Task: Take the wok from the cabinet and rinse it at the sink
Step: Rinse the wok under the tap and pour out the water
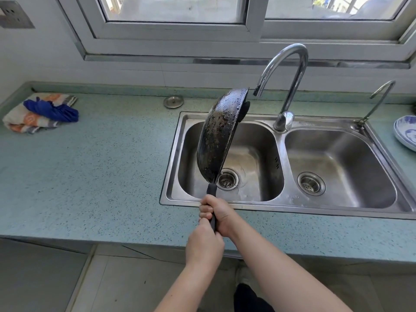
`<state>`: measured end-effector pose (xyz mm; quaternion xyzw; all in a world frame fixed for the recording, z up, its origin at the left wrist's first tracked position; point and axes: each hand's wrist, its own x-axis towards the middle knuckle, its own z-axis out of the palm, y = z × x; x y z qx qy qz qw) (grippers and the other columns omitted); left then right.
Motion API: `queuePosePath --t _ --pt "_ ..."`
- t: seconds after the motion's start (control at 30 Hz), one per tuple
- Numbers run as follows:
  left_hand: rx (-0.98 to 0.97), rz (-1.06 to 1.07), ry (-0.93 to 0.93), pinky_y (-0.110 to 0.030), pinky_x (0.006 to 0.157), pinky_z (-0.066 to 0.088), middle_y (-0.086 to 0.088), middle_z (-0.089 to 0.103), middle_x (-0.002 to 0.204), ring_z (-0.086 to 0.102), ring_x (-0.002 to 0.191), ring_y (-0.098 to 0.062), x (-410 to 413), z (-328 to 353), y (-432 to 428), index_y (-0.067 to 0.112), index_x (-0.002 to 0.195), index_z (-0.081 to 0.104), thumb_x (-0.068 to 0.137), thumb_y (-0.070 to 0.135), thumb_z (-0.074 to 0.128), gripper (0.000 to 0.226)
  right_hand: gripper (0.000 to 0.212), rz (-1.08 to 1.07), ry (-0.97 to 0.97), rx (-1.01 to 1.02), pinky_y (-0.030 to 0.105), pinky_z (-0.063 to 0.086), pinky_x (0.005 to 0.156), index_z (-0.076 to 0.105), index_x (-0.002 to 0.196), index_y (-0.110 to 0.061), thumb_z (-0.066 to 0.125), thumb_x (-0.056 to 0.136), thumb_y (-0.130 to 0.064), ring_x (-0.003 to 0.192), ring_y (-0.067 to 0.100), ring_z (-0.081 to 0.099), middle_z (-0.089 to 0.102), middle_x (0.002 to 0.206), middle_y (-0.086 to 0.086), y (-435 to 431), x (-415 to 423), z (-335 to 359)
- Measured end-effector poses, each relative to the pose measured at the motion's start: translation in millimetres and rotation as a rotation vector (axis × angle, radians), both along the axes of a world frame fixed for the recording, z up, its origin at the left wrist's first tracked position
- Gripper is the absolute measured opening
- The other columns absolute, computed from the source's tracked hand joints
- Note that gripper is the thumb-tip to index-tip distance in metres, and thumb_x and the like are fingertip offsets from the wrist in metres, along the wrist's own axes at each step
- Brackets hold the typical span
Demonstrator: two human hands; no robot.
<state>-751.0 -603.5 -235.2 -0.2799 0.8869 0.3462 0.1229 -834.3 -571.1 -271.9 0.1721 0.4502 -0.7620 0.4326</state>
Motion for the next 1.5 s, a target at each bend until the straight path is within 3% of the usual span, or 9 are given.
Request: queuePosePath --t 1.03,1.3,1.5 --pt "0.02 0.013 -0.031 -0.034 0.075 0.044 -0.017 0.065 0.107 0.059 0.1 -0.034 1.4 2.5 -5.5 0.006 0.111 0.049 0.089 0.012 0.043 0.023 0.035 -0.001 0.003 0.022 0.024 0.016 0.051 0.028 0.054 -0.017 0.036 0.083 0.001 0.026 0.006 0.027 0.029 0.03 -0.008 -6.0 2.1 -0.8" --pt "0.007 0.008 -0.032 -0.037 0.079 0.046 -0.017 0.064 0.108 0.059 0.102 -0.034 1.1 3.3 -2.2 0.005 0.112 0.048 0.09 0.011 0.043 0.024 0.037 0.022 0.015 0.019 0.023 0.025 0.045 0.026 0.053 -0.018 0.035 0.084 0.0 0.026 0.006 0.027 0.028 0.029 -0.009 -3.0 2.2 0.4" --pt "-0.072 -0.022 -0.045 -0.038 0.081 0.046 -0.017 0.065 0.11 0.059 0.104 -0.035 2.1 2.7 -2.8 0.005 0.113 0.047 0.09 0.014 0.043 0.025 0.05 -0.001 0.01 0.002 0.024 0.018 0.048 0.032 0.036 -0.021 0.035 0.081 0.0 0.027 0.006 0.025 0.027 0.03 -0.009 -4.3 0.7 -2.8"
